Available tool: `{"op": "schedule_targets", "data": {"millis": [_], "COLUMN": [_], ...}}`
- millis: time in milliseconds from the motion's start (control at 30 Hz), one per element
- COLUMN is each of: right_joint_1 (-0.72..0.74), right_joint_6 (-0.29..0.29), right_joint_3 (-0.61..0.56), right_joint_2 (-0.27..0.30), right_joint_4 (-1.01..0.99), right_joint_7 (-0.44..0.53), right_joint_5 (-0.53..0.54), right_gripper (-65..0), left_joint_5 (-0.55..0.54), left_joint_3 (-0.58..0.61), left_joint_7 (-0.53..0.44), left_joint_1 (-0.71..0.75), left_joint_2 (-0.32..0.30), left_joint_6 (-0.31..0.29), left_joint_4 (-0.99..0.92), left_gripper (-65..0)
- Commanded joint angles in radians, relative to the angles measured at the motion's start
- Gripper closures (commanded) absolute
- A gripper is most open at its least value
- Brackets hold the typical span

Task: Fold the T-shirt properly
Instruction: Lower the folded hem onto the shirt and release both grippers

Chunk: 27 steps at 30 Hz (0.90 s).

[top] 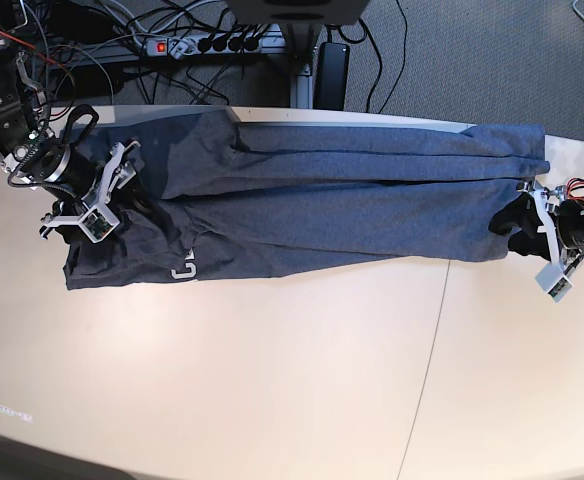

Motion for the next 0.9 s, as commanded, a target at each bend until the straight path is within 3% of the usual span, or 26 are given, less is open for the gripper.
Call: {"op": "schedule_targets", "data": {"millis": [0, 133, 367, 400, 433, 533, 733, 867], "right_joint_1": [0.014, 0.019, 0.086, 0.101, 0.114, 0.142, 0.151, 0.184], "right_joint_6": [0.071, 0.071, 0.072, 0.072, 0.072, 0.072, 0.071, 0.070], "right_joint_3": [0.013, 0.049, 0.197, 0.203, 0.203, 0.203, 0.203, 0.203], "right_joint_2": [0.019, 0.003, -0.076, -0.080, -0.082, -0.086, -0.085, -0.085], "right_joint_4": [0.012, 0.014, 0.014, 0.013, 0.011, 0.010, -0.027, -0.159], "right_joint_7": [0.019, 0.019, 0.019, 0.015, 0.000, -0.044, -0.047, -0.045], "right_joint_5": [0.026, 0.096, 0.203, 0.196, 0.183, 0.172, 0.051, 0.042], "right_gripper": [-39.9, -39.9, -39.4, -36.5, -29.1, 0.0, 0.0, 0.0], "left_joint_5": [-0.016, -0.021, -0.059, -0.058, -0.058, -0.058, -0.058, -0.055], "left_joint_3": [-0.022, -0.067, -0.151, -0.151, -0.151, -0.151, -0.151, -0.151], "left_joint_7": [-0.019, -0.037, -0.053, -0.059, -0.060, -0.063, -0.063, -0.063], "left_joint_1": [-0.014, -0.014, -0.014, -0.014, -0.014, -0.014, -0.014, -0.014], "left_joint_2": [-0.025, -0.024, -0.022, -0.022, -0.021, -0.019, -0.019, -0.019], "left_joint_6": [-0.016, -0.016, -0.016, -0.016, -0.016, -0.016, -0.016, -0.016], "left_joint_4": [0.013, 0.013, 0.013, 0.013, 0.013, 0.013, 0.013, 0.013], "left_gripper": [-35.7, -35.7, -35.6, -35.5, -35.4, -33.5, -17.4, -10.3]}}
